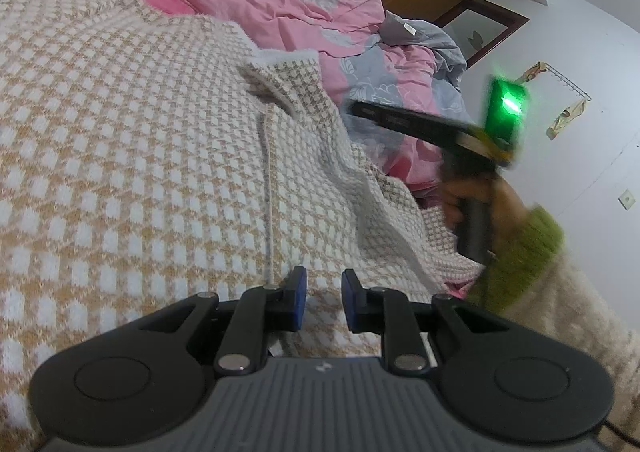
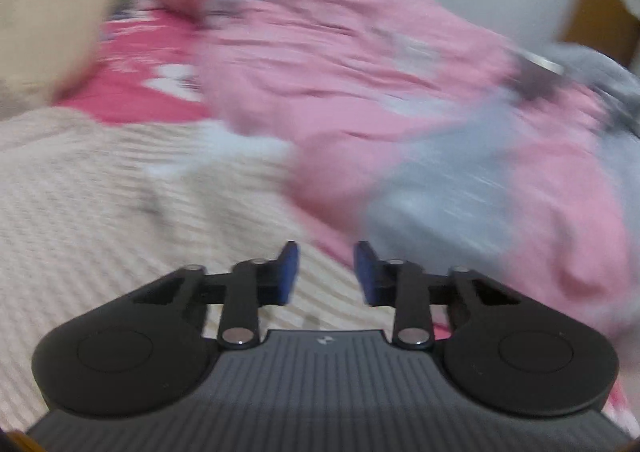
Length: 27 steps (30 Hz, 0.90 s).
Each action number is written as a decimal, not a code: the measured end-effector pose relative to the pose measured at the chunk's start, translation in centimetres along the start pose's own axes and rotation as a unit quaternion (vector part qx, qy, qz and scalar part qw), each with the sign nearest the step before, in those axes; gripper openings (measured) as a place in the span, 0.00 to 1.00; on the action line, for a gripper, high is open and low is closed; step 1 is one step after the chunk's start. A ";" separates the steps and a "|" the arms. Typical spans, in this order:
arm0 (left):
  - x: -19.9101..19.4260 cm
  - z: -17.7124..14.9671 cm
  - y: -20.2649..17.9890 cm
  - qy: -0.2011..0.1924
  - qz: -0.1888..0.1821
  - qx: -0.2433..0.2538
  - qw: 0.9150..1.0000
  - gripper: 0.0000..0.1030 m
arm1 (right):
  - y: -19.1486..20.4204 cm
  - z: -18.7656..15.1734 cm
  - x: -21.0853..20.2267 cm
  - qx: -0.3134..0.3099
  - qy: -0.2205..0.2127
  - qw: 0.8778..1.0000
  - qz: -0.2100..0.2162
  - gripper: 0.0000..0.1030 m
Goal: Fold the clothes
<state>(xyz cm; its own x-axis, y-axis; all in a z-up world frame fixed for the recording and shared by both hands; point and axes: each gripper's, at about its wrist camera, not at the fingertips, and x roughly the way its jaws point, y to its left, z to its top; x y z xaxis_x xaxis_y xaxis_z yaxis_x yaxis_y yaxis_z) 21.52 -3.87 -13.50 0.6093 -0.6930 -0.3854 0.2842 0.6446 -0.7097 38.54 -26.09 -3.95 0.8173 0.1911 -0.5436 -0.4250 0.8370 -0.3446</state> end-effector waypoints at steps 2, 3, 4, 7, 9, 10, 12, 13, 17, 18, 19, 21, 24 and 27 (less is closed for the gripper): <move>0.0 0.0 0.0 0.000 0.000 0.000 1.000 0.20 | 2.2 0.7 2.5 -0.025 0.009 0.999 0.020 0.13; 0.0 0.0 0.0 -0.001 0.000 0.000 1.000 0.20 | 3.0 0.9 4.1 -0.037 0.016 0.999 0.020 0.12; 0.0 0.0 0.0 -0.001 -0.001 0.000 1.000 0.20 | 3.5 0.8 6.0 -0.046 0.028 0.998 0.012 0.12; 0.0 -0.1 0.0 -0.002 -0.001 -0.002 1.000 0.20 | 3.7 1.0 8.9 -0.027 0.035 0.999 0.007 0.09; 0.0 -0.1 0.0 -0.002 0.000 0.000 1.000 0.20 | 3.1 1.2 9.1 0.001 0.024 1.000 0.009 0.09; 0.0 -0.1 0.0 -0.002 0.000 0.001 1.000 0.20 | 2.7 1.3 8.6 0.018 0.021 1.000 0.013 0.09; 0.1 -0.1 0.0 -0.003 0.002 0.003 1.000 0.20 | 2.1 1.6 8.4 0.037 0.016 0.999 0.018 0.09; 0.1 -0.1 0.0 -0.003 0.002 0.004 1.000 0.20 | 1.9 1.7 8.3 0.043 0.013 0.999 0.019 0.10; 0.0 -0.2 0.0 -0.004 0.002 0.006 1.000 0.20 | 0.6 2.6 10.2 0.096 0.016 0.995 0.030 0.10; 0.0 -0.2 0.0 -0.004 0.001 0.005 1.000 0.20 | 0.2 2.9 10.9 0.115 0.017 0.993 0.034 0.10; 0.0 -0.2 0.1 -0.004 0.001 0.005 1.000 0.20 | -0.3 3.1 11.6 0.135 0.019 0.990 0.038 0.10; -0.1 -0.2 0.1 -0.004 0.000 0.004 1.000 0.20 | -1.6 3.4 11.7 0.191 0.009 0.980 0.053 0.13; -0.1 -0.1 0.1 -0.004 -0.001 0.003 1.000 0.20 | -4.8 2.9 9.7 0.282 -0.032 0.957 0.067 0.31; -0.2 0.0 0.1 -0.003 -0.001 0.004 1.000 0.20 | -6.7 2.4 9.5 0.312 -0.019 0.947 0.071 0.34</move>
<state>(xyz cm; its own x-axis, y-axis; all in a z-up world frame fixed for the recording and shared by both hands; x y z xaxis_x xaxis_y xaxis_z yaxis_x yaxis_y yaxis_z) 21.38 -3.65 -13.51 0.6142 -0.6914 -0.3805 0.2900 0.6462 -0.7059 50.04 -28.65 -5.01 0.7881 0.3324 -0.5181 -0.2285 0.9395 0.2551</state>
